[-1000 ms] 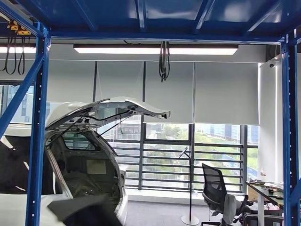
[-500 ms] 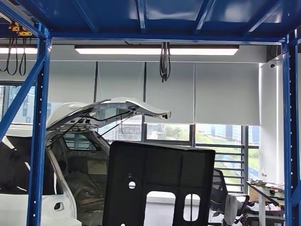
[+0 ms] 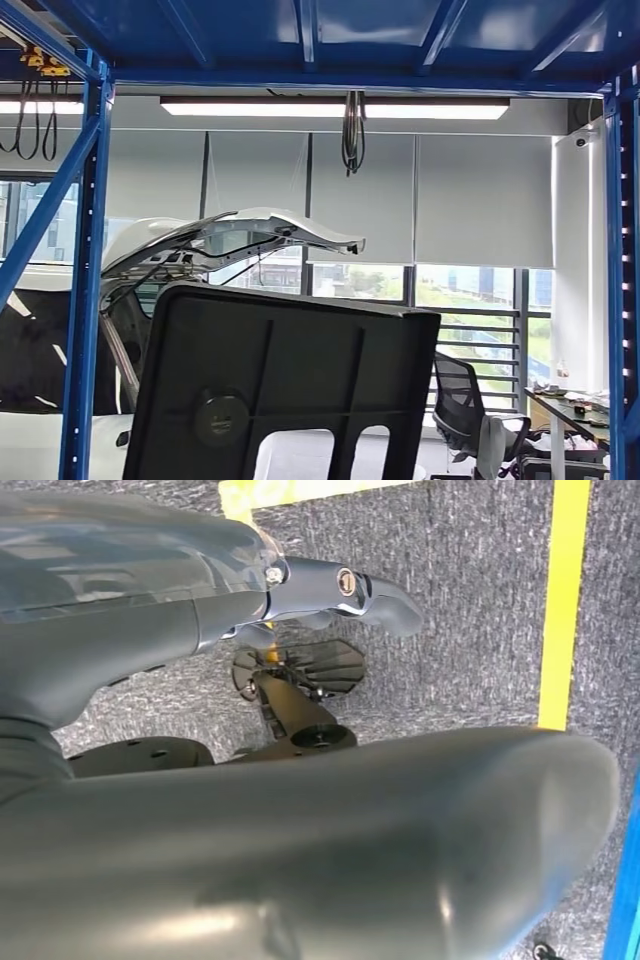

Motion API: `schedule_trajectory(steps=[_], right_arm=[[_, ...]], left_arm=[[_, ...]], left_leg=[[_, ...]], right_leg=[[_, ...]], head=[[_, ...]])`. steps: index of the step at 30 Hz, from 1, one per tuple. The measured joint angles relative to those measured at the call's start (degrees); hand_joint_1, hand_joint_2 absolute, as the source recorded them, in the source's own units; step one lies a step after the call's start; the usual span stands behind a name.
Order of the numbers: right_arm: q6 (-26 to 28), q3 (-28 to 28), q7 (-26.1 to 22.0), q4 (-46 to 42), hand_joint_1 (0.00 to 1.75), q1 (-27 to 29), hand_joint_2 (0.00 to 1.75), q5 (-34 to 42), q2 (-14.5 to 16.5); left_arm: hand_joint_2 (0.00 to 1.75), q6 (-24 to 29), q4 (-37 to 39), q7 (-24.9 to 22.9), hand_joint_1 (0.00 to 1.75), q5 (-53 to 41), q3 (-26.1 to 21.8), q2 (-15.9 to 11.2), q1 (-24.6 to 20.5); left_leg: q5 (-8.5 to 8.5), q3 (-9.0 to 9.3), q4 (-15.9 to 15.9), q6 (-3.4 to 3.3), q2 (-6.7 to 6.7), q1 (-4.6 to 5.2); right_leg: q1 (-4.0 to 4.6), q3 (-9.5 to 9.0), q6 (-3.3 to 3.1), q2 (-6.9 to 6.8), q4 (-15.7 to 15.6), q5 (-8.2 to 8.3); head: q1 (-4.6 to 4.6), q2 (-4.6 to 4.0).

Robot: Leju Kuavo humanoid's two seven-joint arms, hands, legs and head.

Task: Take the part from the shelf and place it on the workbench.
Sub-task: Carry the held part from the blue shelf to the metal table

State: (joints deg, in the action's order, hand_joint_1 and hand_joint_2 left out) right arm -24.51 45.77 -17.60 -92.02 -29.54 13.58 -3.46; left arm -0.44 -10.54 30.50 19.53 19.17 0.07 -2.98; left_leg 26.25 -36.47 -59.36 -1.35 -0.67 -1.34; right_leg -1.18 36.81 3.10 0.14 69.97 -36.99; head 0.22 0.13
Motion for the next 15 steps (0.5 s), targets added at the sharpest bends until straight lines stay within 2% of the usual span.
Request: schedule_trajectory(steps=[1, 2, 3, 5, 6, 7, 8, 11, 13, 15], right_arm=[[0.0, 0.2, 0.0, 0.1, 1.75, 0.0, 1.75, 0.1, 0.0], [0.0, 0.4, 0.2, 0.2, 1.75, 0.0, 1.75, 0.3, 0.0], [0.0, 0.7, 0.3, 0.2, 1.75, 0.0, 1.75, 0.6, 0.0], [0.0, 1.0, 0.6, 0.3, 1.75, -0.1, 1.75, 1.2, 0.0], [0.0, 1.2, 0.7, 0.3, 1.75, -0.2, 1.75, 1.4, 0.0], [0.0, 1.3, 0.8, 0.3, 1.75, -0.3, 1.75, 1.6, 0.0], [0.0, 1.3, 0.8, 0.4, 1.75, -0.3, 1.75, 1.6, -0.1], [0.3, 1.3, 0.8, 0.5, 1.75, -0.2, 1.75, 1.7, -0.2], [0.5, 1.3, 0.6, 0.5, 1.75, -0.2, 1.75, 1.7, -0.2], [0.7, 1.3, 0.5, 0.5, 1.75, 0.0, 1.75, 1.6, -0.2]], left_arm=[[0.0, -0.1, 0.0, 0.0, 0.0, 0.1, 0.0, 0.0, 0.0], [0.0, -0.2, 0.0, 0.0, 0.0, 0.4, 0.0, 0.0, 0.1], [0.0, -0.4, 0.0, 0.0, 0.0, 0.6, -0.1, 0.0, 0.2], [0.0, -1.0, 0.0, 0.0, 0.0, 1.1, -0.2, 0.0, 0.3], [0.0, -1.3, 0.0, 0.1, 0.0, 1.3, -0.3, 0.0, 0.3], [0.0, -1.5, 0.0, 0.2, 0.0, 1.6, -0.5, 0.0, 0.4], [0.0, -1.6, 0.0, 0.3, 0.0, 1.7, -0.6, 0.0, 0.5], [0.0, -2.0, 0.0, 0.3, 0.0, 2.0, -0.8, -0.2, 0.8], [0.0, -2.3, 0.0, 0.3, 0.0, 2.0, -1.0, -0.4, 0.9], [0.0, -2.5, 0.0, 0.3, 0.0, 2.1, -1.2, -0.7, 1.1]], left_leg=[[0.04, 0.02, 0.0, 0.02, 0.01, 0.02], [0.09, 0.06, 0.0, 0.09, 0.0, 0.02], [0.16, 0.17, 0.0, 0.2, -0.03, 0.01], [0.39, 0.53, -0.1, 0.6, -0.11, -0.01], [0.49, 0.66, -0.1, 0.91, -0.15, 0.03], [0.54, 0.74, -0.1, 1.25, -0.17, 0.07], [0.51, 0.77, 0.0, 1.62, -0.18, 0.08], [0.74, 0.75, 0.1, 2.62, -0.11, -0.13], [3.04, -0.71, -3.1, 2.89, 0.01, -0.14], [6.52, -4.03, -10.5, 2.97, 0.07, -0.1]], right_leg=[[-0.01, 1.62, 0.03, 0.0, 2.8, -0.66], [-0.01, 2.33, 0.01, -0.01, 3.6, -0.19], [-0.02, 1.98, -0.04, -0.01, 2.2, 1.33], [0.03, -1.22, -0.31, 0.0, -5.2, 5.57], [0.14, -2.67, -0.6, 0.06, -8.5, 7.02], [0.29, -3.53, -0.94, 0.14, -10.5, 7.74], [0.48, -3.76, -1.31, 0.24, -11.2, 7.77], [0.53, -3.74, -2.46, 0.33, -11.6, 8.17], [0.35, -3.88, -3.17, 0.16, -12.0, 8.41], [0.51, -3.9, -3.54, 0.02, -12.0, 8.34]], head=[[0.0, 0.0], [0.0, 0.0], [0.0, 0.0], [-0.01, 0.0], [0.0, 0.0], [-0.01, 0.01], [-0.02, 0.01], [-0.02, 0.0], [-0.02, 0.0], [-0.01, 0.0]])
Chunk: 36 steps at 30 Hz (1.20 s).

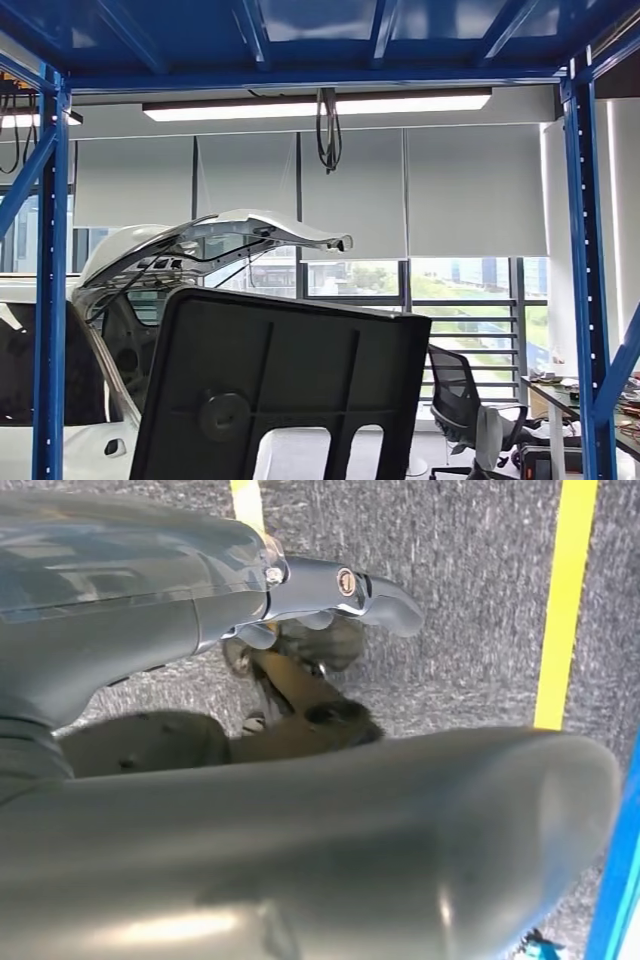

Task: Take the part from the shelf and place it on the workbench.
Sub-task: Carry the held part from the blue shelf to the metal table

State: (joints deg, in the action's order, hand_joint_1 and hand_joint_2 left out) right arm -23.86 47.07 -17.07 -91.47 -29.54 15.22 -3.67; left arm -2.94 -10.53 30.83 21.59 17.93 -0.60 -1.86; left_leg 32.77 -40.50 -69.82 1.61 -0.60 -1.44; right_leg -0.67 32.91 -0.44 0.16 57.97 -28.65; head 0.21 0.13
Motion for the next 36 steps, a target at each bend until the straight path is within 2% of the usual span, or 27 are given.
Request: schedule_trajectory(steps=[1, 2, 3, 6, 7, 8, 11, 12, 13, 15, 16, 17, 18, 19, 21, 22, 23, 26, 27, 28, 29, 30, 31, 32, 33, 34, 36], right_arm=[[0.0, 0.0, 0.0, 0.0, 1.75, 0.2, 1.75, 0.0, 0.0], [0.0, 0.0, 0.0, 0.1, 1.75, 0.4, 1.75, 0.0, -0.1], [0.0, 0.0, 0.0, 0.1, 1.75, 0.5, 1.75, 0.0, -0.1], [0.1, 0.0, -0.1, 0.1, 1.75, 0.7, 1.75, 0.0, -0.2], [0.1, 0.0, -0.2, 0.1, 1.75, 0.7, 1.75, 0.0, -0.2], [0.1, 0.0, -0.2, 0.1, 1.75, 0.8, 1.75, 0.0, -0.3], [0.2, -0.1, -0.3, 0.1, 1.75, 1.0, 1.75, 0.0, -0.3], [0.2, -0.1, -0.3, 0.1, 1.75, 1.1, 1.75, 0.0, -0.4], [0.2, -0.1, -0.3, 0.1, 1.75, 1.1, 1.75, 0.0, -0.4], [0.3, -0.2, -0.3, 0.1, 1.75, 1.3, 1.75, 0.0, -0.6], [0.3, -0.2, -0.4, 0.1, 1.75, 1.5, 1.75, 0.0, -0.7], [0.3, -0.2, -0.4, 0.1, 1.75, 1.7, 1.75, -0.1, -0.8], [0.3, -0.2, -0.4, 0.1, 1.75, 1.8, 1.75, -0.1, -0.9], [0.3, -0.2, -0.4, 0.2, 1.75, 1.9, 1.75, -0.1, -0.9], [0.3, -0.2, -0.4, 0.1, 1.75, 1.8, 1.75, -0.1, -1.0], [0.3, -0.3, -0.4, 0.1, 1.75, 1.8, 1.75, -0.1, -1.0], [0.4, -0.4, -0.5, 0.1, 1.75, 1.8, 1.75, -0.1, -1.0], [0.4, -0.6, -0.9, 0.1, 1.75, 1.8, 1.75, -0.1, -1.0], [0.4, -0.6, -1.0, 0.1, 1.75, 1.8, 1.75, -0.2, -1.0], [0.4, -0.6, -1.0, 0.1, 1.75, 1.9, 1.75, -0.2, -1.0], [0.4, -0.7, -1.1, 0.1, 1.75, 1.9, 1.75, -0.2, -0.9], [0.4, -0.7, -1.1, 0.1, 1.75, 2.0, 1.75, -0.3, -0.9], [0.4, -0.7, -1.1, 0.1, 1.75, 2.2, 1.75, -0.3, -0.9], [0.4, -0.7, -1.2, 0.1, 1.75, 2.3, 1.75, -0.4, -0.9], [0.3, -0.7, -1.2, 0.1, 1.75, 2.4, 1.75, -0.4, -0.9], [0.2, -0.7, -1.3, 0.1, 1.75, 2.5, 1.75, -0.5, -0.9], [0.0, -0.7, -1.5, 0.1, 1.75, 2.6, 1.75, -0.6, -0.8]], left_arm=[[0.0, 0.0, 0.0, 0.0, 0.0, 0.0, -0.1, -0.1, 0.1], [0.0, 0.0, 0.0, 0.0, 0.0, 0.0, -0.1, -0.3, 0.3], [0.0, 0.0, 0.0, 0.0, 0.0, 0.0, -0.2, -0.4, 0.3], [0.0, -0.2, 0.0, -0.2, 0.0, 0.0, -0.3, -0.7, 0.3], [0.0, -0.4, 0.0, -0.3, 0.0, 0.0, -0.3, -0.8, 0.3], [0.0, -0.5, 0.0, -0.4, 0.0, 0.0, -0.3, -0.8, 0.3], [0.0, -0.9, 0.0, -0.6, 0.0, 0.1, -0.3, -0.9, 0.5], [0.0, -0.9, 0.0, -0.6, 0.0, 0.1, -0.3, -1.0, 0.5], [0.0, -1.0, 0.0, -0.7, 0.0, 0.1, -0.3, -1.1, 0.5], [0.0, -1.2, 0.1, -0.8, 0.0, 0.2, -0.3, -1.4, 0.5], [0.0, -1.3, 0.1, -0.9, 0.0, 0.2, -0.3, -1.4, 0.5], [0.0, -1.4, 0.1, -1.0, 0.0, 0.2, -0.3, -1.5, 0.5], [0.0, -1.4, 0.1, -1.0, 0.0, 0.2, -0.3, -1.5, 0.6], [0.0, -1.4, 0.1, -1.1, 0.0, 0.3, -0.3, -1.6, 0.6], [0.0, -1.4, 0.2, -1.3, 0.0, 0.5, -0.3, -1.6, 0.6], [0.0, -1.4, 0.2, -1.5, 0.0, 0.6, -0.3, -1.7, 0.6], [0.0, -1.4, 0.2, -1.7, 0.0, 0.6, -0.3, -1.8, 0.7], [0.0, -1.3, 0.4, -2.5, 0.0, 0.6, -0.4, -2.2, 0.9], [0.0, -1.3, 0.5, -2.6, 0.0, 0.7, -0.4, -2.4, 1.0], [0.0, -1.3, 0.5, -2.8, 0.0, 0.7, -0.4, -2.6, 1.1], [0.0, -1.2, 0.5, -2.9, 0.0, 0.7, -0.4, -2.7, 1.1], [0.0, -1.3, 0.6, -3.0, 0.0, 0.7, -0.4, -2.9, 1.2], [0.0, -1.3, 0.6, -3.0, 0.0, 0.7, -0.4, -3.1, 1.2], [0.0, -1.3, 0.6, -3.0, 0.0, 0.7, -0.4, -3.2, 1.2], [0.0, -1.3, 0.6, -3.0, 0.0, 0.7, -0.4, -3.4, 1.2], [0.0, -1.3, 0.6, -3.1, 0.0, 0.7, -0.4, -3.5, 1.2], [0.0, -1.3, 0.6, -3.1, 0.0, 0.6, -0.4, -3.7, 1.2]], left_leg=[[1.0, -1.5, -3.2, 0.04, 0.0, 0.0], [1.02, -2.28, -4.7, 0.07, 0.01, 0.0], [-0.09, -1.99, -3.9, 0.06, 0.01, -0.01], [-5.46, 2.63, 6.0, -0.22, 0.06, -0.04], [-6.15, 3.79, 8.4, -0.41, 0.06, 0.02], [-6.19, 4.31, 9.5, -0.59, 0.02, 0.12], [-6.01, 4.42, 10.0, -1.23, -0.06, 0.27], [-6.11, 4.45, 10.2, -1.55, -0.01, 0.22], [-6.23, 4.45, 10.3, -1.86, 0.07, 0.17], [-6.41, 4.32, 10.3, -2.33, 0.2, 0.29], [-6.51, 4.2, 10.3, -2.48, 0.25, 0.41], [-6.64, 4.07, 10.3, -2.63, 0.29, 0.55], [-6.78, 3.94, 10.3, -2.74, 0.3, 0.68], [-6.94, 3.82, 10.3, -2.8, 0.3, 0.82], [-7.32, 3.62, 10.3, -2.69, 0.25, 1.06], [-7.58, 3.53, 10.3, -2.47, 0.23, 1.08], [-7.85, 3.47, 10.4, -2.18, 0.22, 1.02], [-8.58, 3.3, 10.7, -1.07, 0.22, 0.61], [-7.76, 3.06, 10.4, -0.79, 0.21, 0.54], [-6.05, 2.61, 9.1, -0.6, 0.2, 0.5], [-3.47, 1.91, 6.7, -0.47, 0.2, 0.43], [-0.65, 1.04, 3.4, -0.3, 0.21, 0.43], [1.45, 0.3, -0.2, -0.14, 0.21, 0.4], [2.47, 0.03, -2.9, 0.03, 0.21, 0.37], [2.37, 0.41, -4.2, 0.17, 0.22, 0.35], [1.17, 1.84, -3.2, 0.28, 0.24, 0.29], [-1.36, 6.93, 3.6, 0.43, 0.26, 0.16]], right_leg=[[0.08, -0.03, -0.08, -0.02, 0.0, -0.05], [0.13, -0.07, -0.13, 0.0, 0.0, -0.11], [0.15, -0.17, -0.14, 0.05, 0.0, -0.2], [0.28, -0.61, 0.29, 0.2, 0.3, -0.69], [0.39, -0.62, 0.54, 0.21, 0.4, -0.82], [0.49, -0.54, 0.79, 0.2, 0.6, -0.86], [0.42, -0.3, 1.56, 0.16, 1.0, -1.15], [0.34, -0.05, 1.83, 0.14, 1.8, -2.08], [0.27, 0.62, 2.07, 0.13, 3.8, -3.69], [0.18, 3.18, 2.34, 0.08, 10.7, -7.86], [0.16, 4.45, 2.39, 0.08, 14.2, -9.35], [0.16, 5.05, 2.36, 0.08, 16.2, -9.86], [0.18, 4.67, 2.24, 0.08, 16.2, -9.28], [0.21, 3.19, 2.03, 0.08, 13.9, -7.81], [0.46, -1.66, 1.32, 0.1, 5.5, -4.62], [0.66, -3.53, 1.05, 0.13, 2.1, -3.68], [0.9, -4.58, 0.83, 0.16, 0.0, -3.26], [1.24, -4.39, 0.14, 0.13, -1.1, -2.26], [1.15, -4.09, -0.26, 0.03, -1.4, -1.69], [1.02, -3.69, -0.63, -0.08, -1.7, -1.08], [0.92, -3.2, -0.88, -0.21, -1.8, -0.56], [0.95, -2.56, -1.07, -0.28, -1.8, -0.09], [0.97, -1.89, -1.11, -0.36, -1.7, 0.37], [0.98, -1.18, -1.07, -0.44, -1.6, 0.84], [0.96, -0.48, -1.0, -0.49, -1.5, 1.27], [0.92, 0.22, -0.87, -0.51, -1.4, 1.65], [0.88, 1.48, -0.47, -0.5, -0.7, 2.17]], head=[[0.0, 0.0], [0.0, 0.0], [0.0, 0.0], [-0.01, 0.0], [0.0, 0.0], [0.01, 0.0], [0.02, 0.0], [0.02, 0.0], [0.02, 0.0], [0.03, 0.0], [0.03, 0.0], [0.03, 0.0], [0.03, 0.0], [0.03, 0.0], [0.03, 0.0], [0.03, 0.0], [0.03, 0.0], [0.03, 0.0], [0.02, 0.0], [0.02, 0.0], [0.02, 0.0], [0.02, 0.0], [0.03, 0.0], [0.03, 0.0], [0.03, 0.0], [0.03, 0.0], [0.03, 0.0]])
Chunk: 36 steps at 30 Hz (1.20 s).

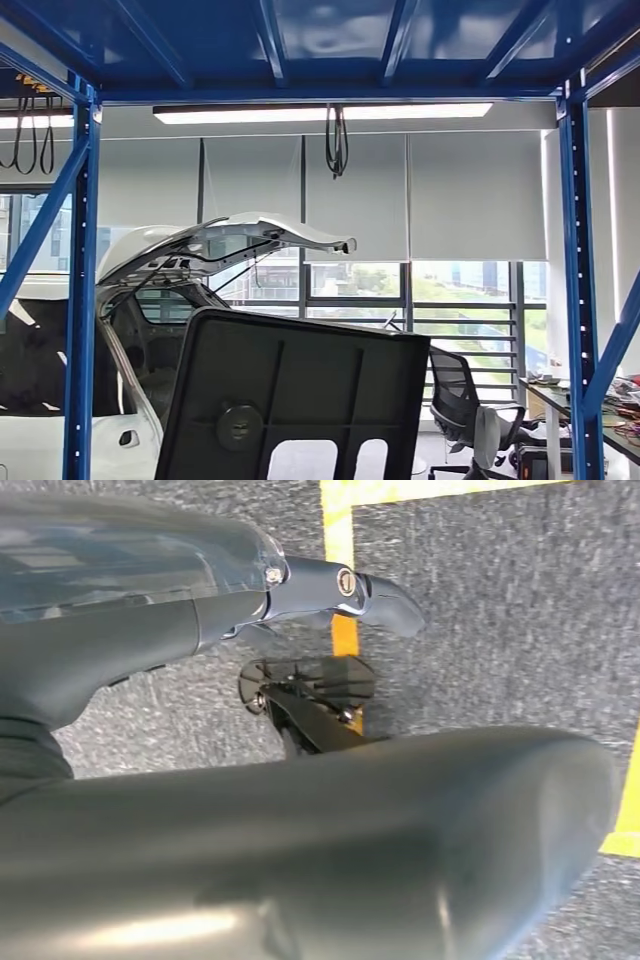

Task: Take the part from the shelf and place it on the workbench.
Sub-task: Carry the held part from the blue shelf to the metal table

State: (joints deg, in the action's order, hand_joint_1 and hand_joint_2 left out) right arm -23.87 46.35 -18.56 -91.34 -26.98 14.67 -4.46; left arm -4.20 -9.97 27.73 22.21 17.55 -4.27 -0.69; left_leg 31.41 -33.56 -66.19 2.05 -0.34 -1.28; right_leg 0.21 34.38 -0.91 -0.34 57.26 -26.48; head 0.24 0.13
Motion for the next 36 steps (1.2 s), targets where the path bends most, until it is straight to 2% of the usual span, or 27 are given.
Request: schedule_trajectory(steps=[1, 3, 5, 6, 7, 8, 10, 11, 12, 13, 14, 16, 17, 19, 21, 22, 24, 25, 26, 27, 28, 29, 30, 31, 32, 34, 36], right_arm=[[-0.1, -0.1, -0.1, 0.0, 1.75, 0.0, 1.75, 0.0, 0.1], [-0.3, -0.2, -0.3, 0.0, 1.75, 0.0, 1.75, -0.1, 0.2], [-0.4, -0.3, -0.3, 0.0, 1.75, 0.0, 1.75, -0.1, 0.2], [-0.4, -0.3, -0.3, 0.0, 1.75, 0.0, 1.75, -0.1, 0.2], [-0.5, -0.4, -0.3, 0.0, 1.75, 0.1, 1.75, -0.1, 0.2], [-0.5, -0.4, -0.3, 0.0, 1.75, 0.1, 1.75, -0.1, 0.2], [-0.7, -0.5, -0.3, 0.0, 1.75, 0.1, 1.75, -0.1, 0.2], [-0.8, -0.6, -0.4, 0.1, 1.75, 0.1, 1.75, -0.1, 0.2], [-1.0, -0.6, -0.5, 0.1, 1.75, 0.1, 1.75, -0.1, 0.2], [-1.2, -0.7, -0.6, 0.2, 1.75, 0.1, 1.75, 0.0, 0.2], [-1.4, -0.7, -0.8, 0.2, 1.75, 0.1, 1.75, 0.1, 0.2], [-1.7, -0.9, -1.2, 0.1, 1.75, 0.0, 1.75, 0.2, 0.3], [-1.9, -1.0, -1.5, 0.0, 1.75, 0.0, 1.75, 0.2, 0.3], [-2.2, -1.2, -2.3, -0.2, 1.75, -0.1, 1.75, -0.2, 0.4], [-2.5, -1.3, -2.9, -0.4, 1.75, -0.2, 1.75, -1.3, 0.4], [-2.7, -1.3, -3.1, -0.4, 1.75, -0.2, 1.75, -1.9, 0.4], [-3.1, -1.3, -3.4, -0.5, 1.75, -0.3, 1.75, -2.8, 0.4], [-3.2, -1.2, -3.6, -0.4, 1.75, -0.2, 1.75, -3.1, 0.4], [-3.3, -1.2, -3.7, -0.4, 1.75, -0.2, 1.75, -3.2, 0.3], [-3.4, -1.3, -3.8, -0.3, 1.75, -0.2, 1.75, -3.4, 0.2], [-3.6, -1.3, -4.0, -0.3, 1.75, -0.1, 1.75, -3.6, 0.2], [-3.7, -1.3, -4.0, -0.2, 1.75, -0.1, 1.75, -3.8, 0.1], [-3.7, -1.3, -4.1, -0.2, 1.75, -0.1, 1.75, -3.9, 0.1], [-3.8, -1.3, -4.2, -0.2, 1.75, -0.1, 1.75, -4.0, 0.0], [-3.8, -1.3, -4.2, -0.2, 1.75, -0.1, 1.75, -4.1, 0.0], [-3.8, -1.3, -4.3, -0.2, 1.75, -0.1, 1.75, -4.2, 0.0], [-3.9, -1.3, -4.3, -0.2, 1.75, -0.1, 1.75, -4.2, -0.1]], left_arm=[[0.0, 0.0, 0.0, 0.0, 0.0, 0.0, 0.0, -0.1, 0.0], [0.0, 0.0, 0.0, 0.0, 0.0, -0.1, 0.0, -0.2, -0.1], [0.0, 0.0, 0.0, -0.1, 0.0, -0.1, 0.0, -0.2, 0.0], [0.0, 0.0, 0.0, -0.1, 0.0, -0.1, 0.0, -0.2, 0.0], [0.0, 0.0, 0.0, -0.1, 0.0, -0.1, 0.0, -0.3, 0.0], [0.0, 0.0, 0.0, -0.1, 0.0, -0.1, 0.0, -0.3, 0.0], [0.0, 0.1, 0.0, -0.1, 0.0, -0.1, 0.0, -0.4, -0.1], [0.0, 0.3, 0.0, -0.2, 0.0, -0.1, 0.0, -0.5, -0.1], [0.0, 0.4, 0.0, -0.3, 0.0, -0.1, 0.0, -0.6, 0.0], [0.0, 0.5, 0.1, -0.4, 0.0, -0.1, 0.0, -0.6, 0.0], [0.0, 0.5, 0.1, -0.5, 0.0, -0.1, 0.0, -0.7, 0.0], [0.0, 0.6, 0.1, -0.8, 0.0, -0.1, 0.0, -0.8, 0.0], [0.0, 0.6, 0.1, -1.0, 0.0, -0.1, 0.0, -0.8, 0.0], [0.0, 0.8, 0.1, -1.3, 0.0, -0.1, 0.0, -1.0, 0.1], [0.0, 0.9, 0.2, -1.5, 0.0, -0.1, 0.0, -1.3, 0.1], [0.0, 0.9, 0.3, -1.7, 0.0, -0.1, 0.1, -1.4, 0.2], [0.0, 0.9, 0.3, -2.1, 0.0, 0.1, 0.1, -1.6, 0.3], [0.0, 0.9, 0.3, -2.4, 0.0, 0.3, 0.1, -1.7, 0.4], [0.0, 0.9, 0.3, -2.8, 0.0, 0.6, 0.1, -1.9, 0.3], [0.0, 0.9, 0.3, -3.3, 0.0, 0.9, 0.1, -2.0, 0.4], [0.0, 0.9, 0.3, -3.7, 0.0, 1.1, 0.1, -2.1, 0.4], [0.0, 0.9, 0.3, -4.1, 0.0, 1.4, 0.0, -2.3, 0.4], [0.0, 0.8, 0.3, -4.4, 0.0, 1.6, 0.0, -2.4, 0.4], [0.0, 0.8, 0.3, -4.5, 0.0, 1.7, -0.1, -2.6, 0.3], [0.0, 0.7, 0.3, -4.6, 0.0, 1.8, -0.1, -2.7, 0.2], [0.0, 0.6, 0.3, -4.7, 0.0, 1.9, -0.2, -2.9, 0.0], [0.0, 0.6, 0.3, -4.7, 0.0, 1.9, -0.3, -3.0, 0.1]], left_leg=[[-0.52, 2.51, 3.8, -0.13, -0.03, 0.0], [-0.18, 4.85, 8.0, -0.5, -0.13, 0.15], [-0.37, 4.5, 8.3, -1.21, -0.07, 0.22], [-0.7, 4.17, 8.4, -1.74, 0.03, 0.19], [-1.15, 3.75, 8.4, -2.39, 0.15, 0.18], [-1.64, 3.24, 8.5, -2.93, 0.27, 0.19], [-2.6, 2.04, 8.4, -3.52, 0.37, 0.49], [-3.11, 1.4, 8.4, -3.62, 0.41, 0.67], [-3.61, 0.75, 8.4, -3.67, 0.44, 0.88], [-4.1, 0.13, 8.4, -3.72, 0.45, 1.08], [-4.58, -0.42, 8.4, -3.74, 0.43, 1.29], [-5.39, -1.17, 8.3, -3.66, 0.38, 1.6], [-5.83, -1.43, 8.3, -3.47, 0.35, 1.66], [-6.73, -1.88, 8.4, -2.88, 0.36, 1.51], [-7.0, -2.57, 8.4, -2.26, 0.17, 1.37], [-6.06, -3.14, 7.8, -1.97, 0.08, 1.35], [-1.73, -4.99, 3.5, -1.42, -0.01, 1.13], [0.59, -6.01, 0.1, -1.1, 0.0, 0.95], [1.97, -6.84, -3.3, -0.78, 0.01, 0.76], [2.06, -7.12, -5.6, -0.44, 0.03, 0.58], [1.07, -6.61, -6.1, -0.12, 0.11, 0.36], [-0.49, -5.08, -4.5, 0.19, 0.36, 0.13], [-1.92, -2.7, -1.1, 0.49, 1.09, -0.09], [-2.51, -0.24, 2.7, 0.73, 2.35, -0.04], [-2.56, 1.55, 5.7, 0.59, 3.48, 0.05], [-1.87, 2.55, 8.1, -0.25, 4.46, 0.42], [-2.15, 2.09, 8.2, -1.41, 3.43, 0.38]], right_leg=[[0.05, 0.59, 0.27, 0.01, 0.5, 0.21], [0.19, 1.4, 0.91, 0.03, 1.1, 0.73], [0.13, 1.84, 1.66, 0.09, 1.3, 1.18], [0.06, 2.13, 2.01, 0.11, 1.7, 0.56], [-0.01, 2.57, 2.33, 0.14, 3.0, -0.95], [-0.11, 3.25, 2.58, 0.15, 5.3, -3.38], [-0.23, 4.99, 2.86, 0.16, 12.6, -8.54], [-0.26, 5.46, 2.89, 0.16, 15.8, -9.89], [-0.26, 5.22, 2.81, 0.16, 17.4, -9.96], [-0.21, 4.11, 2.62, 0.17, 17.1, -8.97], [-0.11, 1.94, 2.23, 0.19, 14.6, -7.33], [0.39, -3.94, 1.06, 0.26, 6.1, -5.15], [0.64, -6.46, 0.57, 0.3, 2.1, -4.94], [1.13, -8.52, 0.09, 0.35, -1.8, -5.17], [1.08, -8.14, -0.26, 0.15, -2.9, -4.34], [0.94, -7.81, -0.57, -0.06, -3.4, -3.8], [0.73, -6.95, -0.98, -0.65, -3.8, -2.76], [0.73, -6.43, -1.11, -0.99, -3.8, -2.4], [0.72, -5.91, -1.07, -1.42, -3.7, -2.08], [0.68, -5.38, -1.01, -1.9, -3.4, -1.84], [0.6, -4.76, -0.91, -2.39, -3.1, -1.66], [0.49, -4.17, -0.78, -2.87, -2.6, -1.58], [0.43, -3.62, -0.58, -3.3, -2.0, -1.63], [0.49, -3.07, -0.3, -3.7, -1.3, -1.75], [0.62, -2.66, 0.0, -4.13, -0.7, -1.87], [0.88, -2.16, 0.55, -5.11, 0.2, -1.94], [0.75, -2.04, 1.03, -5.54, 0.6, -2.15]], head=[[0.01, 0.0], [0.01, 0.0], [0.0, 0.0], [0.0, 0.0], [0.0, 0.0], [0.01, 0.0], [0.02, 0.0], [0.02, 0.0], [0.02, 0.0], [0.02, 0.0], [0.02, 0.0], [0.01, 0.0], [0.01, 0.0], [0.0, 0.0], [0.0, 0.0], [-0.01, 0.01], [-0.03, 0.01], [-0.04, 0.01], [-0.04, 0.0], [-0.04, 0.0], [-0.04, 0.0], [-0.04, 0.0], [-0.04, 0.0], [-0.04, 0.0], [-0.03, 0.0], [0.0, 0.0], [0.01, 0.0]])
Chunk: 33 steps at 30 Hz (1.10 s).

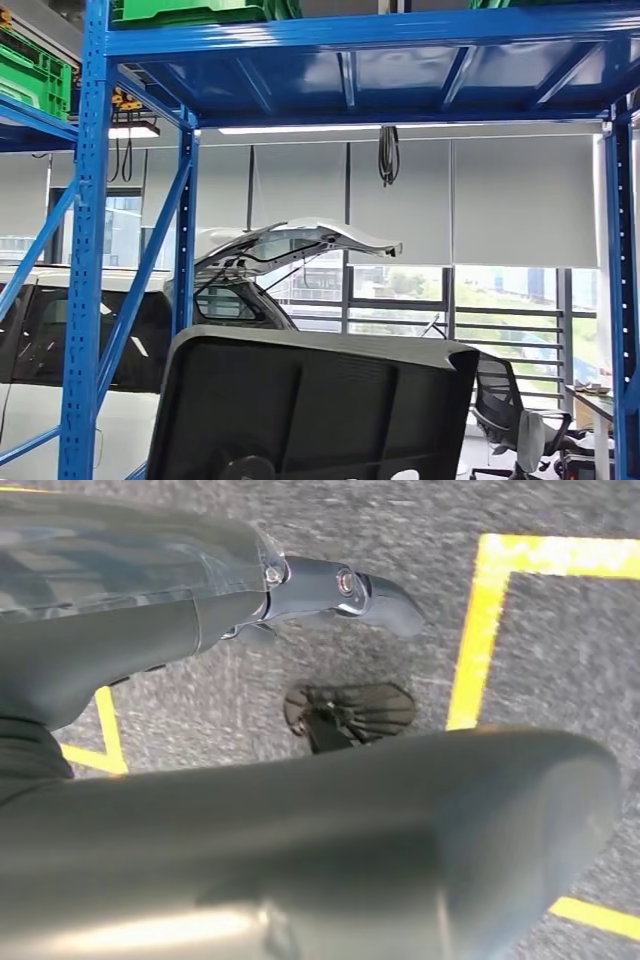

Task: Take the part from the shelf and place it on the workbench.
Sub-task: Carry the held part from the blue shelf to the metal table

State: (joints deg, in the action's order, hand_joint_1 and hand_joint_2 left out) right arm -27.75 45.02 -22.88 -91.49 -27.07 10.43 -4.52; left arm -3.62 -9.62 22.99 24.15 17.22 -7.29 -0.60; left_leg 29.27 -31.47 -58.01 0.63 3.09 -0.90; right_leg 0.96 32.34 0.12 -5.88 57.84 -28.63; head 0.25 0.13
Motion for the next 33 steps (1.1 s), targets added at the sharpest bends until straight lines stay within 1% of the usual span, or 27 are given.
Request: schedule_trajectory(steps=[1, 2, 3, 4, 5, 6, 7, 8, 9, 11, 12, 13, 15, 16, 17, 19, 20, 21, 22, 23, 25, 26, 27, 28, 30, 31, 33], right_arm=[[0.0, 0.0, 0.0, 0.0, 1.75, 0.0, 1.75, 0.0, 0.0], [0.0, 0.0, 0.0, 0.0, 1.75, 0.0, 1.75, 0.0, 0.0], [0.0, 0.0, 0.0, 0.0, 1.75, 0.0, 1.75, -0.1, -0.1], [0.0, 0.0, 0.0, 0.1, 1.75, 0.1, 1.75, -0.2, -0.2], [0.0, 0.0, 0.0, 0.2, 1.75, 0.1, 1.75, -0.6, -0.4], [-0.1, 0.1, 0.0, 0.3, 1.75, 0.2, 1.75, -1.1, -0.5], [-0.1, 0.2, -0.1, 0.4, 1.75, 0.3, 1.75, -1.6, -0.5], [-0.2, 0.3, -0.2, 0.5, 1.75, 0.3, 1.75, -2.2, -0.6], [-0.2, 0.5, -0.3, 0.6, 1.75, 0.3, 1.75, -2.7, -0.6], [-0.2, 0.9, -0.6, 0.7, 1.75, 0.3, 1.75, -3.4, -0.5], [-0.2, 1.1, -0.7, 0.8, 1.75, 0.3, 1.75, -3.7, -0.4], [-0.1, 1.3, -0.7, 1.0, 1.75, 0.2, 1.75, -4.0, -0.3], [0.1, 1.7, -0.7, 1.2, 1.75, -0.3, 1.75, -4.5, 0.3], [0.2, 2.0, -0.6, 1.3, 1.75, -0.7, 1.75, -4.7, 0.7], [0.4, 2.2, -0.6, 1.4, 1.75, -1.1, 1.75, -4.8, 1.2], [0.7, 2.6, -0.5, 1.7, 1.75, -1.6, 1.75, -5.0, 1.7], [0.9, 2.9, -0.5, 1.9, 1.75, -1.7, 1.75, -5.1, 1.8], [1.0, 3.1, -0.5, 2.1, 1.75, -1.6, 1.75, -5.2, 1.8], [1.2, 3.3, -0.5, 2.3, 1.75, -1.6, 1.75, -5.3, 1.8], [1.5, 3.5, -0.6, 2.4, 1.75, -1.5, 1.75, -5.4, 1.8], [2.1, 3.8, -1.0, 2.5, 1.75, -1.4, 1.75, -6.0, 1.8], [2.4, 3.9, -1.2, 2.5, 1.75, -1.4, 1.75, -6.3, 1.8], [2.5, 4.0, -1.4, 2.5, 1.75, -1.4, 1.75, -6.6, 1.7], [2.7, 4.2, -1.5, 2.4, 1.75, -1.3, 1.75, -6.8, 1.6], [2.9, 4.5, -1.8, 2.4, 1.75, -1.1, 1.75, -7.3, 1.5], [3.1, 4.7, -2.0, 2.4, 1.75, -1.0, 1.75, -7.5, 1.4], [3.3, 4.8, -2.2, 2.4, 1.75, -0.9, 1.75, -8.0, 1.1]], left_arm=[[0.0, 0.0, 0.0, -0.1, 0.0, 0.0, -0.1, 0.0, 0.1], [0.0, 0.0, 0.0, -0.1, 0.0, 0.0, -0.1, 0.0, 0.1], [0.0, 0.0, 0.0, -0.3, 0.0, 0.0, -0.1, 0.0, 0.0], [0.0, 0.1, 0.0, -0.5, 0.0, 0.0, -0.2, 0.0, -0.1], [0.0, 0.2, 0.0, -0.8, 0.0, 0.1, -0.2, -0.1, -0.2], [0.0, 0.3, 0.0, -1.2, 0.0, 0.0, -0.2, -0.2, -0.2], [0.0, 0.5, 0.0, -1.6, 0.0, 0.0, -0.2, -0.3, -0.1], [0.0, 0.7, 0.0, -1.8, 0.0, -0.1, -0.2, -0.4, -0.1], [0.0, 0.8, 0.0, -2.0, 0.0, -0.2, -0.2, -0.5, -0.1], [0.0, 1.0, 0.0, -2.1, 0.0, -0.3, -0.2, -0.6, -0.3], [0.0, 1.1, 0.0, -2.1, 0.0, -0.2, -0.2, -0.6, -0.4], [0.0, 1.1, 0.0, -2.0, 0.0, -0.2, -0.2, -0.8, -0.4], [0.0, 1.1, 0.0, -1.9, 0.0, -0.1, -0.2, -1.1, -0.2], [0.0, 1.1, 0.0, -1.9, 0.0, -0.1, -0.2, -1.2, -0.1], [0.0, 1.0, 0.0, -1.9, 0.0, -0.1, -0.2, -1.4, -0.2], [0.0, 1.0, 0.0, -2.1, 0.0, -0.4, -0.2, -1.6, -0.5], [0.0, 1.0, 0.0, -2.1, 0.0, -0.5, -0.2, -1.7, -0.6], [0.0, 1.0, 0.0, -2.1, 0.0, -0.7, -0.2, -1.8, -0.6], [0.0, 1.0, 0.0, -2.2, 0.0, -0.9, -0.2, -1.9, -0.5], [0.0, 1.1, 0.0, -2.3, 0.0, -1.1, -0.1, -2.0, -0.4], [0.0, 1.2, 0.0, -2.4, 0.0, -1.6, 0.1, -2.3, -0.3], [0.0, 1.2, 0.0, -2.4, 0.0, -1.8, 0.2, -2.4, -0.4], [0.0, 1.3, 0.0, -2.4, 0.0, -2.0, 0.4, -2.5, -0.5], [0.0, 1.3, 0.0, -2.4, 0.0, -2.0, 0.5, -2.6, -0.5], [0.0, 1.4, 0.0, -2.4, 0.0, -2.0, 0.6, -2.6, -0.3], [0.0, 1.5, 0.0, -2.4, 0.0, -2.0, 0.7, -2.6, -0.2], [0.0, 1.7, 0.0, -2.5, 0.0, -2.0, 0.8, -2.6, -0.2]], left_leg=[[-0.27, -0.19, 0.0, -0.51, -0.51, -0.05], [-0.58, -0.42, 0.1, -0.98, -1.01, -0.15], [-0.84, -0.71, 0.1, -1.38, -1.57, -0.19], [-1.08, -1.02, 0.1, -1.67, -2.2, -0.17], [-1.3, -1.29, 0.1, -1.86, -2.87, -0.1], [-1.48, -1.49, 0.1, -1.93, -3.56, 0.01], [-1.63, -1.61, 0.1, -1.94, -4.23, 0.11], [-1.75, -1.66, 0.1, -1.91, -4.94, 0.23], [-1.86, -1.66, 0.1, -1.85, -5.66, 0.32], [-2.14, -1.85, 0.0, -1.55, -6.99, 0.35], [-2.34, -2.08, 0.0, -1.28, -7.59, 0.2], [-2.57, -2.36, 0.0, -0.94, -8.14, 0.01], [-2.81, -2.87, 0.0, -0.29, -8.99, -0.25], [-2.36, -3.29, -0.4, -0.02, -8.5, -0.17], [-1.24, -4.06, -1.8, 0.22, -7.54, -0.06], [2.35, -6.72, -7.5, 0.71, -5.11, 0.02], [3.99, -8.21, -11.2, 0.99, -4.5, -0.07], [4.83, -9.19, -13.9, 1.27, -4.17, -0.19], [4.74, -9.35, -14.9, 1.54, -3.88, -0.33], [3.59, -8.4, -13.5, 1.76, -3.56, -0.49], [0.32, -4.35, -6.3, 2.08, -1.98, -0.69], [-0.78, -2.64, -2.9, 1.91, -1.0, -0.6], [-1.26, -1.66, -0.9, 1.55, -0.33, -0.42], [-1.17, -1.45, -0.2, 1.11, -0.04, -0.2], [-1.36, -1.77, -0.3, 0.17, -0.99, -0.03], [-1.49, -1.85, -0.3, -0.15, -1.44, -0.06], [-1.83, -2.05, -0.3, -0.82, -2.37, -0.22]], right_leg=[[-0.17, 0.26, 0.32, 0.84, 0.7, -0.77], [-0.37, 0.97, 0.63, 2.14, 2.6, -2.25], [-0.56, 2.16, 0.92, 3.69, 5.6, -4.3], [-0.67, 3.68, 1.09, 4.7, 9.4, -6.4], [-0.73, 5.18, 1.17, 5.15, 13.2, -8.02], [-0.74, 6.07, 1.15, 5.3, 15.6, -8.68], [-0.73, 6.02, 1.03, 5.38, 16.0, -8.23], [-0.7, 4.87, 0.78, 5.63, 14.0, -6.7], [-0.66, 2.91, 0.38, 6.36, 10.3, -4.51], [-0.64, -0.7, -0.51, 8.99, 2.9, -1.26], [-0.57, -1.54, -0.78, 9.9, 1.0, -0.56], [-0.52, -1.73, -0.88, 10.21, 0.4, -0.5], [-0.54, -1.8, -0.96, 9.04, -0.4, -0.29], [-0.68, -1.91, -1.14, 8.4, -1.1, -0.17], [-0.82, -1.97, -1.36, 7.68, -1.7, -0.02], [-0.88, -1.86, -1.67, 6.15, -2.3, 0.2], [-0.85, -1.71, -1.71, 5.3, -2.2, 0.23], [-0.84, -1.56, -1.69, 4.46, -2.0, 0.21], [-0.84, -1.42, -1.65, 3.67, -1.9, 0.18], [-0.86, -1.29, -1.57, 2.97, -1.7, 0.13], [-0.92, -1.16, -1.16, 1.76, -1.3, -0.13], [-0.8, -1.05, -0.83, 1.23, -0.9, -0.32], [-0.68, -0.94, -0.49, 0.76, -0.7, -0.45], [-0.53, -0.86, -0.19, 0.3, -0.4, -0.54], [-0.48, -0.87, 0.24, -0.57, -0.3, -0.61], [-0.6, -0.84, 0.49, -0.3, 0.0, -1.04], [-0.88, 0.52, 0.97, 2.01, 3.6, -3.78]], head=[[0.0, 0.0], [0.01, 0.0], [0.01, 0.0], [0.01, 0.0], [0.01, 0.0], [0.01, 0.0], [0.01, 0.0], [0.01, 0.0], [0.01, 0.0], [-0.01, 0.0], [-0.02, 0.0], [-0.02, 0.0], [-0.02, 0.0], [-0.04, 0.0], [-0.08, 0.01], [-0.15, 0.01], [-0.16, 0.01], [-0.16, 0.0], [-0.16, 0.0], [-0.16, 0.0], [-0.16, 0.0], [-0.16, 0.0], [-0.16, 0.0], [-0.16, 0.0], [-0.15, 0.0], [-0.14, 0.0], [-0.14, 0.0]])
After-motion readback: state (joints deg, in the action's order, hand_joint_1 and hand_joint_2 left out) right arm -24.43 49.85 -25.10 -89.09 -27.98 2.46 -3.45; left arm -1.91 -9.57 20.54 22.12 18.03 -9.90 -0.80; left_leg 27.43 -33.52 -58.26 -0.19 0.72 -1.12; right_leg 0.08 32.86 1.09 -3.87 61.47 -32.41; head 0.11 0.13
